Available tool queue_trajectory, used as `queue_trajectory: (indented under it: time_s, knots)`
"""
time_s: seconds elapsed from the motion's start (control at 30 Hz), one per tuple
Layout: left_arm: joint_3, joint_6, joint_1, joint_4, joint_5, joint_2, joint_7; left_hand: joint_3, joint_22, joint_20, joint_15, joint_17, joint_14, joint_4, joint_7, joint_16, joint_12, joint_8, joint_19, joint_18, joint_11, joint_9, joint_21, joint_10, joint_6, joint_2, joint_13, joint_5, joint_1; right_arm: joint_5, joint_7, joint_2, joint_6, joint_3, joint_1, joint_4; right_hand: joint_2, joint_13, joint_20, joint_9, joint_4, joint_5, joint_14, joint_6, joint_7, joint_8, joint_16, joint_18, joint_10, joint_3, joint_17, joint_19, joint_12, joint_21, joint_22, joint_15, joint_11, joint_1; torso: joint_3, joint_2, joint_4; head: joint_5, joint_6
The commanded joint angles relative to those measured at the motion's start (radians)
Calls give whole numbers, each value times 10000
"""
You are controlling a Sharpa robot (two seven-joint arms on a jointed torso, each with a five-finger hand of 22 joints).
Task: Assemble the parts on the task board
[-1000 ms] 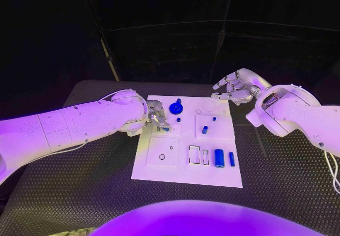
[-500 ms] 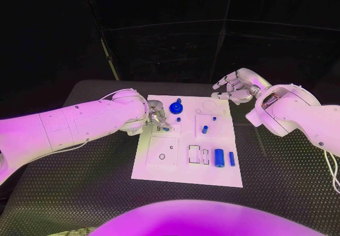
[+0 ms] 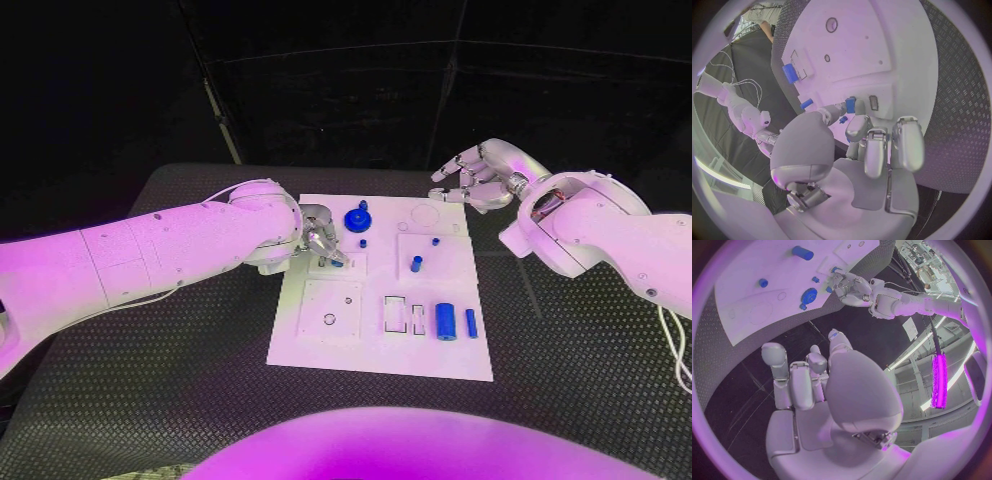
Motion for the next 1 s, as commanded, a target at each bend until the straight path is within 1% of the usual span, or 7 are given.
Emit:
queue_trajectory:
  time_s: [0.03, 0.23, 0.27, 0.43, 0.53, 0.7, 1.0]
  knots:
    - [-47, 327, -61, -31, -5, 72, -55, 672, -3, -72, -79, 2635, 1072, -623, -70, 31, 28, 38, 29, -83, -54, -16, 36, 47, 70, 56, 3, -1, -53, -25, 78, 10, -12, 9, 19, 14, 28, -9, -47, -10, 27, 45, 336, 35, -51, 42, -50, 151, 24, -9, -7, -4, -44, -46, -9, -97, -56, -46, -1, 3, -2, -14, 4]
    - [-46, 374, -58, -128, -5, 159, -60, 619, 26, -86, -90, 2635, 1072, -544, -80, 31, 45, 48, 47, -90, -64, -16, 47, 57, 88, 101, 23, -2, -166, -25, 74, 9, -11, 9, 19, 12, 28, -9, -47, -10, 27, 45, 336, 35, -51, 42, -50, 151, 24, -9, -7, -4, -44, -46, -9, -97, -56, -46, 5, 6, -2, -13, -8]
    - [-46, 398, -58, -143, -5, 175, -62, 599, 31, -89, -91, 2635, 1072, -521, -83, 31, 53, 51, 50, -91, -67, -17, 48, 61, 95, 108, 31, -4, -200, -25, 73, 8, -10, 9, 19, 12, 28, -9, -47, -10, 27, 45, 336, 35, -51, 42, -50, 151, 24, -9, -7, -4, -44, -46, -9, -97, -56, -46, -1, 6, -4, -14, -10]
    - [-46, 519, -55, -212, -4, 257, -74, 501, 70, -99, -98, 2635, 1072, -433, -95, 31, 78, 62, 73, -100, -76, -19, 64, 76, 128, 120, 57, -11, -340, -25, 70, 5, -2, 9, 19, 14, 29, -8, -48, -10, 30, 62, 337, 35, -52, 44, -52, 150, 25, -11, -6, -1, -42, -47, -8, -98, -56, -44, -1, 7, -6, -28, -29]
    - [-46, 561, -55, -247, -3, 304, -75, 414, 115, -106, -105, 2635, 1072, -379, -108, 31, 112, 73, 102, -110, -86, -22, 87, 100, 164, 121, 90, -15, -432, -25, 75, 15, 3, 9, 19, 3, 29, -7, -49, -11, 32, 77, 337, 34, -52, 46, -53, 150, 26, -14, -6, 1, -40, -48, -8, -99, -57, -42, 0, 8, 0, -53, -36]
    - [-46, 622, -54, -296, -3, 357, -77, 286, 123, -116, -116, 2635, 1072, -313, -127, 31, 167, 84, 111, -111, -100, -30, 85, 141, 218, 140, 144, -19, -538, -25, 81, 21, 5, 9, 19, -10, 29, -7, -49, -11, 32, 77, 337, 34, -52, 46, -53, 150, 26, -14, -6, 1, -40, -48, -8, -99, -57, -42, 1, -1, 7, -51, -53]
    - [-46, 662, -53, -381, -3, 407, -79, 137, 164, -131, -130, 2635, 1072, -222, -146, 31, 231, 85, 140, -120, -117, -47, 101, 189, 284, 201, 210, -17, -662, -25, 83, 17, -2, 9, 19, 0, 29, -7, -49, -11, 32, 77, 337, 34, -52, 46, -53, 150, 26, -14, -6, 1, -40, -48, -8, -99, -57, -42, -3, -2, 6, -61, -47]
